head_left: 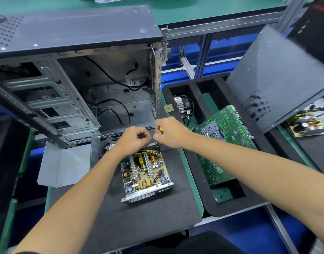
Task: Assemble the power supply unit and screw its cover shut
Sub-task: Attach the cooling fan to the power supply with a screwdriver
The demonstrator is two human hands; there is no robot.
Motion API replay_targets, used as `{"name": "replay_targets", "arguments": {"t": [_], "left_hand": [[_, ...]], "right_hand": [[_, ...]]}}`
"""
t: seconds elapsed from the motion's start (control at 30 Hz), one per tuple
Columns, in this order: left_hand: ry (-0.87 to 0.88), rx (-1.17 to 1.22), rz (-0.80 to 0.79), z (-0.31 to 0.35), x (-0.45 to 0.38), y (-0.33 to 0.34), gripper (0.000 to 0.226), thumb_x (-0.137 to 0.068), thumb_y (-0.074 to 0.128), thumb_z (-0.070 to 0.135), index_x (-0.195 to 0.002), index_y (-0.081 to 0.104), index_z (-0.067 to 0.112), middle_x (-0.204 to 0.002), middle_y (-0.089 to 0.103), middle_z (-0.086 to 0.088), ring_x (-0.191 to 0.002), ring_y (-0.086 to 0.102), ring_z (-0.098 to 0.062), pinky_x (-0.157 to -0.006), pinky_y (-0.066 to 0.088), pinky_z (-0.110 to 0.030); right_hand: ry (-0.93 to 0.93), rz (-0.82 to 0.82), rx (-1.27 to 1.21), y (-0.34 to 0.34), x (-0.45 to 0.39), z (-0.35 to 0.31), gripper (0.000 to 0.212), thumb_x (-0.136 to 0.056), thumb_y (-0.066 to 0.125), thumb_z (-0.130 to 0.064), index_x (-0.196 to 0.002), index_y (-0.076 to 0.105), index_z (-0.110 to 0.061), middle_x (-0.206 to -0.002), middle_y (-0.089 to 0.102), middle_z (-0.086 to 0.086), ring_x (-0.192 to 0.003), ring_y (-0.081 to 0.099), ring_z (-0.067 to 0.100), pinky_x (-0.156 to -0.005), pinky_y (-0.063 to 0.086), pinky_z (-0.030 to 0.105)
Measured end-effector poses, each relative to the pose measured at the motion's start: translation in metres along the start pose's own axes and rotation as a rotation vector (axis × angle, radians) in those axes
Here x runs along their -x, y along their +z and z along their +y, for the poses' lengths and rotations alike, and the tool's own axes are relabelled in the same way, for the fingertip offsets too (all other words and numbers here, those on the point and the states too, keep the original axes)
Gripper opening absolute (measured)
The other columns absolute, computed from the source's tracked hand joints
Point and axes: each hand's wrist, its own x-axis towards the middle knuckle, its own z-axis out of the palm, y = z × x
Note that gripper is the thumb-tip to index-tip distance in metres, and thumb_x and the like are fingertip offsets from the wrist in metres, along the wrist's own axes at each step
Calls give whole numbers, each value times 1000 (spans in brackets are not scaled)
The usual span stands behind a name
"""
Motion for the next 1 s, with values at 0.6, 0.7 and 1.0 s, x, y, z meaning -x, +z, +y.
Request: {"name": "replay_targets", "arguments": {"t": [0.6,0.7,1.0], "left_hand": [[48,-25,-29,-4,-4,3,17,-84,68,15,-68,65,19,-67,62,6,-61,52,-10,-62,41,-31],[71,-66,-67,-4,-3,4,22,-83,67,14,-63,61,22,-61,58,9,-56,46,-5,-57,37,-25],[73,-53,-76,-3,-2,5,45,-83,68,12,-52,60,44,-51,55,22,-48,46,3,-50,33,-9]], "right_hand": [[-201,-123,486,-10,-2,-13,27,-96,54,-40,-85,46,-17,-68,42,-3,-69,47,20,-52,30,28],[-237,-205,499,-13,0,-18,19,-98,50,-30,-88,39,-17,-82,38,-2,-66,46,17,-52,27,26],[-329,-285,747,-20,4,-42,15,-93,55,-14,-79,51,-14,-73,47,4,-64,51,21,-52,36,27]]}}
